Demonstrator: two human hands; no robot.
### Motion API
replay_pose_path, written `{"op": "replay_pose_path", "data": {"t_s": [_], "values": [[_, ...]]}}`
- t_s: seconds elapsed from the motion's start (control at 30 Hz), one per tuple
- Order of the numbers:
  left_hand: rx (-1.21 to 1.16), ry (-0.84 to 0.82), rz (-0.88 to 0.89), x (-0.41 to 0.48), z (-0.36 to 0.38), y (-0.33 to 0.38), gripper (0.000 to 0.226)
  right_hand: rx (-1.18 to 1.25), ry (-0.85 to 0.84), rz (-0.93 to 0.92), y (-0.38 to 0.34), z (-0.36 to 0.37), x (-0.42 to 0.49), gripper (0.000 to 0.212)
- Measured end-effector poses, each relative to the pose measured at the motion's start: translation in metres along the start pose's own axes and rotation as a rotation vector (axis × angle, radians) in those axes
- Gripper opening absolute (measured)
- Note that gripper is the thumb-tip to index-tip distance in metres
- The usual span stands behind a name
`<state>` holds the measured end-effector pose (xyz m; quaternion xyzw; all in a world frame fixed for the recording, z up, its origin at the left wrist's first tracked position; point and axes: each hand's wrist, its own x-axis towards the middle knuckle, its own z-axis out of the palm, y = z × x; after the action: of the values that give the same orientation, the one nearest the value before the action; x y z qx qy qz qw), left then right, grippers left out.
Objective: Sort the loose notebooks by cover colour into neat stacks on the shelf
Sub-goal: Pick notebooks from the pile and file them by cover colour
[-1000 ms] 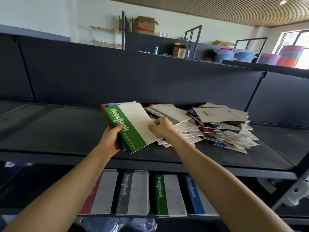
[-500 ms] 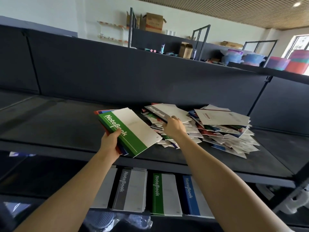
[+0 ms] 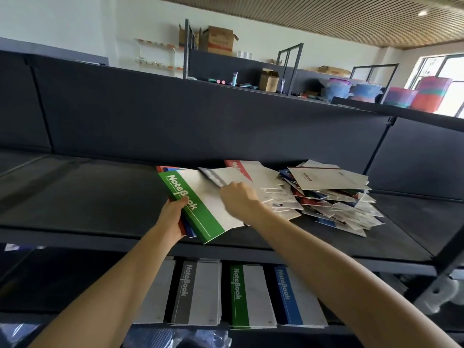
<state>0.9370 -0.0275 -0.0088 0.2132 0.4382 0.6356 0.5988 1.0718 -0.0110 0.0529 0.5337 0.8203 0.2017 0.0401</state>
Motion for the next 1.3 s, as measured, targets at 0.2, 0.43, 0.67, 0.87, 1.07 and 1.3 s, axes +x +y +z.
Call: {"op": "replay_pose_path", "data": {"t_s": [0.2, 0.43, 0.67, 0.87, 1.07, 1.3], "values": [[-0.065, -0.037, 0.041, -0.047, 0.000, -0.016, 0.037, 0.070, 0.011, -0.206, -0.045, -0.026, -0.088, 0.026], [0.096, 0.026, 0.060, -0.140, -0.015, -0.063, 0.034, 0.609, -0.111, 0.037, -0.021, 0.008, -0.170, 0.036], [0.297, 0.048, 0.022, -0.210, -0.033, -0.114, 0.026, 1.295, -0.459, 0.590, -0.006, 0.080, -0.232, 0.026], [0.318, 0.134, -0.131, -0.236, -0.055, -0.142, 0.018, 1.762, -0.591, 0.825, -0.028, 0.130, -0.276, 0.009], [0.195, 0.115, -0.415, -0.240, -0.100, -0.156, 0.024, 1.756, -0.677, 0.985, -0.083, 0.161, -0.285, 0.037], [0.226, 0.157, -0.491, -0.217, -0.174, -0.150, 0.029, 1.650, -0.774, 0.986, -0.151, 0.178, -0.265, 0.017]]}}
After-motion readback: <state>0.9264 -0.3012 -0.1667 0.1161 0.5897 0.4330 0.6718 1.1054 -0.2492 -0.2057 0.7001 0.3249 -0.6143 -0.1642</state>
